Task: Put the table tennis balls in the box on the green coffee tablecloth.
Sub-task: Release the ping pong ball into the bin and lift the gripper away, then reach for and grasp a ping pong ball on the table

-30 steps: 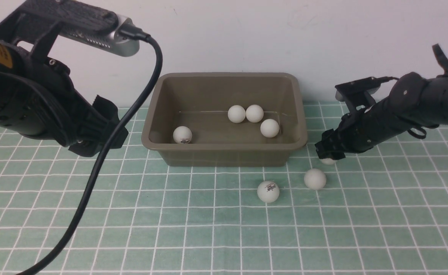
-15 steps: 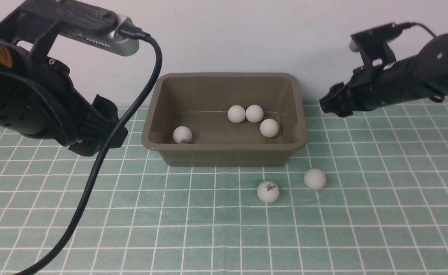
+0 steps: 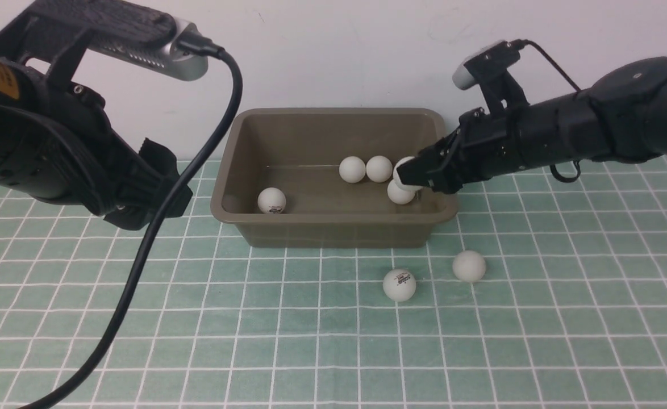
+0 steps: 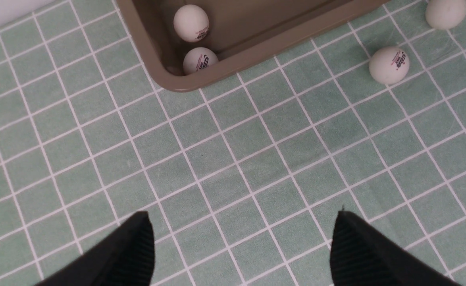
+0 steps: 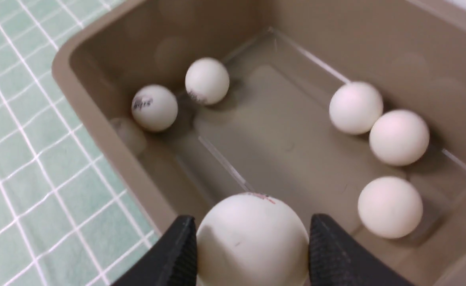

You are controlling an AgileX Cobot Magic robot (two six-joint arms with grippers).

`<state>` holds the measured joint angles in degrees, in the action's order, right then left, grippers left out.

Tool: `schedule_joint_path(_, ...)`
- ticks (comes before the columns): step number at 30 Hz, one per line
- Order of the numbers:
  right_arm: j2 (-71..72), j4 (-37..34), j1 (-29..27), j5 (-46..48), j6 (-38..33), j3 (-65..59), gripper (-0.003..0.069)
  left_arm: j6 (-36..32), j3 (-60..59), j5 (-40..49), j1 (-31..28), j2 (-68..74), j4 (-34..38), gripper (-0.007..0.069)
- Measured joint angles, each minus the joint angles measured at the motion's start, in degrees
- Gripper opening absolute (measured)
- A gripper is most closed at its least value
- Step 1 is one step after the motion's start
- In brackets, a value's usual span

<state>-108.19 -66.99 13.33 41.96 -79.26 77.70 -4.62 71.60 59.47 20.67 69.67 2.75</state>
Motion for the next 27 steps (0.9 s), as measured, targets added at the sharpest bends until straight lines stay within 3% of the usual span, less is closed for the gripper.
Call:
schedule_joint_path(6,0.0,-1.23,0.0,-3.4,-1.19,0.0,0.0336,0.0,0.0,0.28,0.0,0.0,0.0,0.0532)
schedule_joint_path(12,0.0,-4.34,0.0,-8.11,-2.44,0.0,0.0492,0.0,0.0,0.28,0.0,0.0,0.05,0.0532)
schedule_joint_path(17,2.39,-4.67,-0.75,-12.74,-7.51,-0.12,0.0501,0.0,0.0,0.28,0.0,0.0,0.05,0.0532)
schedule_joint_path(20,5.11,-0.91,-2.79,-12.58,-7.28,-0.19,0.0468,0.0,0.0,0.28,0.0,0.0,0.05,0.0532)
schedule_joint_path(22,7.63,4.23,-5.27,-10.31,-3.54,-0.19,0.0435,0.0,0.0,0.28,0.0,0.0,0.05,0.0532)
schedule_joint_path(25,11.18,15.62,-8.89,-2.13,7.26,-0.19,0.0374,0.0,0.0,0.21,0.0,0.0,0.05,0.0532)
schedule_joint_path(27,12.43,19.58,-9.36,1.75,12.39,-0.19,0.0358,0.0,0.0,-0.05,0.0,0.0,0.05,0.0532)
